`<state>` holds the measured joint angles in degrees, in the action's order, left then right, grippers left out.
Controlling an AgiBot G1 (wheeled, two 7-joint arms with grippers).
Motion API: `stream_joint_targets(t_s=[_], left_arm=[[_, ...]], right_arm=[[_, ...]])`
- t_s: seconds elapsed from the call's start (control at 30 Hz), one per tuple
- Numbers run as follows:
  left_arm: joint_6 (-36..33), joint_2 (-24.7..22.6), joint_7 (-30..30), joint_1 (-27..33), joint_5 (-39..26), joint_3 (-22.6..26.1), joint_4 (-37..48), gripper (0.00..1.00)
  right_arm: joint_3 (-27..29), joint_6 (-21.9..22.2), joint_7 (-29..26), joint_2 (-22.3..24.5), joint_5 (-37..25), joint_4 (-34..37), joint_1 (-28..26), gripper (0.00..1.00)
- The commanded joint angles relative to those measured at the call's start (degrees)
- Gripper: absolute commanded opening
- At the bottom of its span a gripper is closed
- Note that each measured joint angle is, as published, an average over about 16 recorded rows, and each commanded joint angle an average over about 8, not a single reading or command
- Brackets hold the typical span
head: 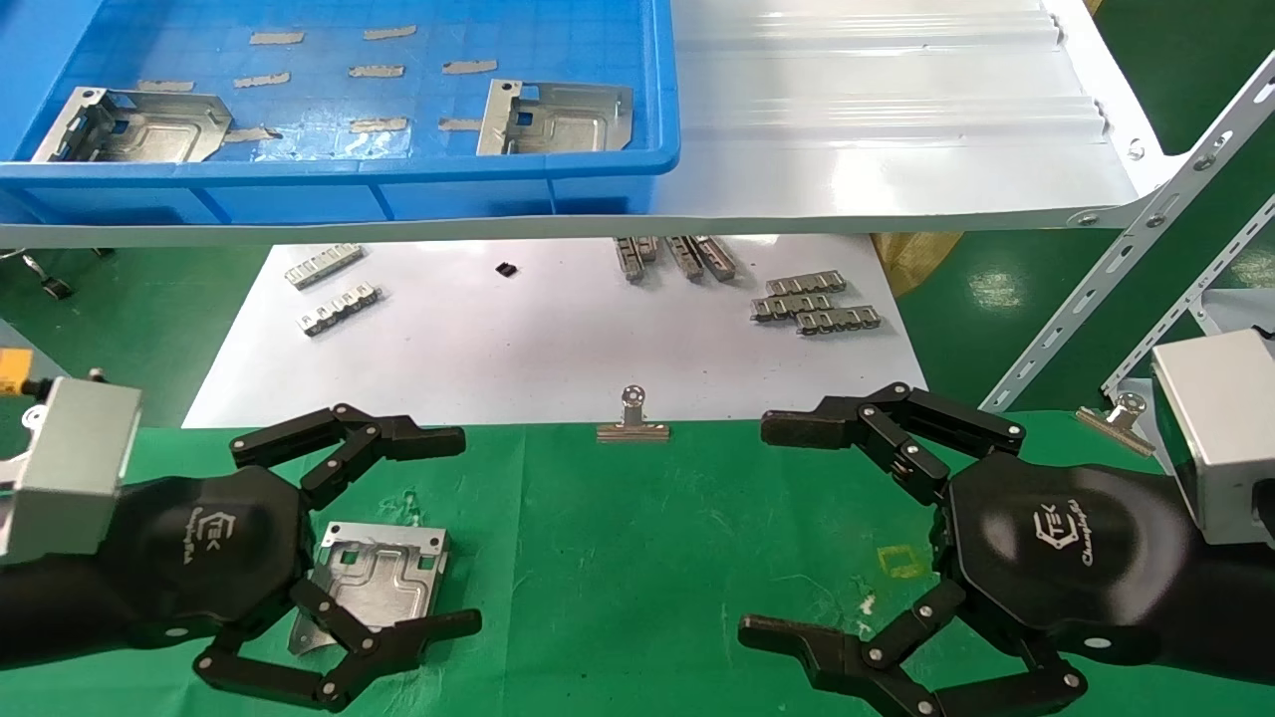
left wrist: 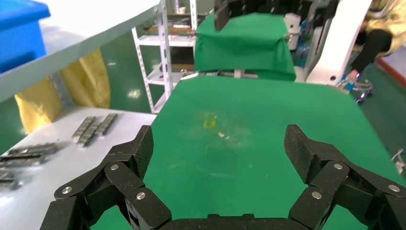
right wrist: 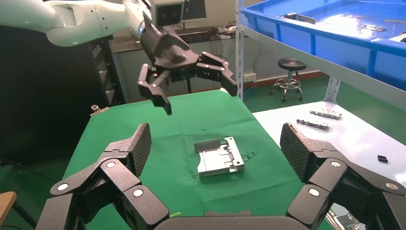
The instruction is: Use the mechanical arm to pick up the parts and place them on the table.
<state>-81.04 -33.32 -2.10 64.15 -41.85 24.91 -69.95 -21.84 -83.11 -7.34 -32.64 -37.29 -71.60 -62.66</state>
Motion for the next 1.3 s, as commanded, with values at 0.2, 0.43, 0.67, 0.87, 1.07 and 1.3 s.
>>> stream_joint_targets(t_s=[0.2,0.43,0.67,0.87,1.07,1.3], left_arm=[[-2.2,-0.8,-4.1,-1.2,0.0,-4.2,-1.7,1.00],[-4.2,-1.5,-7.8,-2.3,0.0,-8.1,-3.3,1.00],[-5.3,-1.9,-9.3,-2.9,0.0,-10.0,-4.1,1.00],[-5.1,-1.9,-9.0,-2.9,0.0,-9.7,-4.0,1.00],[-4.9,-1.8,-8.8,-2.8,0.0,-9.3,-3.8,1.00],[-4.8,-1.8,-8.7,-2.7,0.0,-9.1,-3.7,1.00]], right_arm=[[0.0,0.0,0.0,0.0,0.0,0.0,0.0,1.00],[0.0,0.0,0.0,0.0,0.0,0.0,0.0,1.00],[0.0,0.0,0.0,0.0,0.0,0.0,0.0,1.00],[0.0,0.0,0.0,0.0,0.0,0.0,0.0,1.00],[0.0,0.0,0.0,0.0,0.0,0.0,0.0,1.00],[0.0,0.0,0.0,0.0,0.0,0.0,0.0,1.00]])
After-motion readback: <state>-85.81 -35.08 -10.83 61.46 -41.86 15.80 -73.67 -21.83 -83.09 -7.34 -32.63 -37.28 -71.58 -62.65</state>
